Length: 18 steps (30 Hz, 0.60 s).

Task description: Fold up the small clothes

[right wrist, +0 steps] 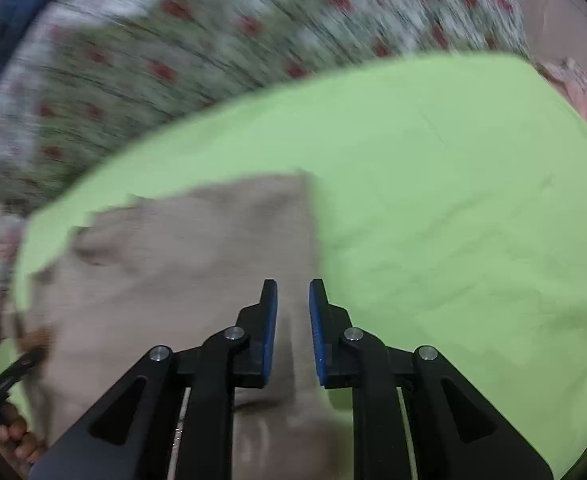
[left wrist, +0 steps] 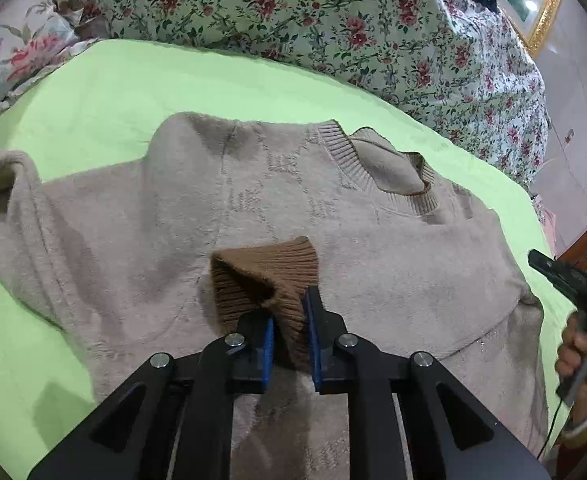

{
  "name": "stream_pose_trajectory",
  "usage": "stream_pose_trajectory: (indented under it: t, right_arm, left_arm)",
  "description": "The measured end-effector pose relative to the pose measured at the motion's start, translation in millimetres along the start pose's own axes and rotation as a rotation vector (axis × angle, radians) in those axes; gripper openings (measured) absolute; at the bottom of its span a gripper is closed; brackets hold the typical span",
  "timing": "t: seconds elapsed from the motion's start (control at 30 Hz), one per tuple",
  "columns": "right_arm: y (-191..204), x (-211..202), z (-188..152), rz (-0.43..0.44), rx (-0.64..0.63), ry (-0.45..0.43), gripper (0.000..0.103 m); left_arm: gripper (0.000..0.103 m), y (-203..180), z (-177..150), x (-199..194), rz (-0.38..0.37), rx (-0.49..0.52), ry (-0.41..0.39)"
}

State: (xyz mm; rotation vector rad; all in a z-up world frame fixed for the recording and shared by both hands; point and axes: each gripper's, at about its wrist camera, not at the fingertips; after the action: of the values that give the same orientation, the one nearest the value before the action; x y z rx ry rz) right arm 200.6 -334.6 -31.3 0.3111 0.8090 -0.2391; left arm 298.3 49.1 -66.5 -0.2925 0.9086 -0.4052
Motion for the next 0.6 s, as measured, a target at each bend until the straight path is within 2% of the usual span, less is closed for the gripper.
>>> stream_pose_trajectory:
  t: [0.03,0.07,0.1,0.17,0.2,0.23,0.3,0.37,0.4,0.43,0.47,0.57,0.6]
  right_arm:
    - [7.4,-1.2,-5.7,0.048,-0.021,0.011,0.028]
    - [13.8,3.5,-14.2,0.091,-0.038,0.049,0.031]
    - [14.7,9.5,-20.3,0.091,-0.039,0.077,0.031]
    - [2.5,27.3,-34.2,-0.019,-0.026,0.143,0.03]
    - [-6.6,30.6,-36.9,-0.035,-0.008,0.151,0.024]
    - [-17.9,26.1,-37.3,-0.013,0.027,0.136,0.022]
    - [-22.5,14.8,-34.2,-0.048,0.041,0.129,0.025]
    - [-16.3,-6.3,-32.5,-0.043,0.035,0.086,0.03]
    - [-13.4,-15.4,-32.4,-0.013,0.032,0.069,0.038]
    - [-9.7,-23.1,-33.8,0.019,0.028,0.056,0.048]
    - [-3.1,-30.4,-37.1,0.05,0.019,0.044,0.052]
    - [23.0,-41.3,-51.8,0.106,-0.028,0.057,0.054]
    - [28.6,-42.9,-57.9,0.128,-0.036,0.072,0.054]
  left_arm:
    - [0.015,0.9,0.0,0.3,0.005,-0.003,0.003]
    - [0.016,1.2,-0.2,-0.4,0.012,-0.003,0.005]
    - [0.016,2.1,-1.0,-1.3,0.018,-0.004,0.007]
    - [0.017,4.7,-3.9,-6.4,0.025,-0.005,0.014]
    - [0.018,6.6,-5.7,-11.7,0.025,-0.005,0.012]
    - [0.019,9.5,-9.1,-21.3,0.029,-0.005,0.005]
    - [0.023,15.4,-12.9,-37.3,0.034,-0.016,-0.013]
    - [0.032,28.7,-17.3,-59.8,0.032,-0.049,-0.043]
    - [0.034,36.4,-18.7,-70.6,0.028,-0.068,-0.062]
    - [0.042,45.7,-19.7,-80.4,0.027,-0.09,-0.079]
    - [0.055,59.2,-20.0,-92.4,0.042,-0.125,-0.098]
    - [0.072,97.9,-16.9,-117.4,0.098,-0.209,-0.154]
    - [0.074,112.9,-14.8,-123.9,0.114,-0.251,-0.168]
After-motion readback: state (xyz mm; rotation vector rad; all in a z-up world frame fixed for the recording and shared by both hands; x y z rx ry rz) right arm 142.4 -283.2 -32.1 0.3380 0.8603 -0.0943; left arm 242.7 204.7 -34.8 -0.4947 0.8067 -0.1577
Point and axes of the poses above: each gripper's, at about its wrist camera, not at the fingertips, and x roughly the way its jaws point, y to its left, z to its top, and after that the axes turned 7 degrees about -z, right-handed
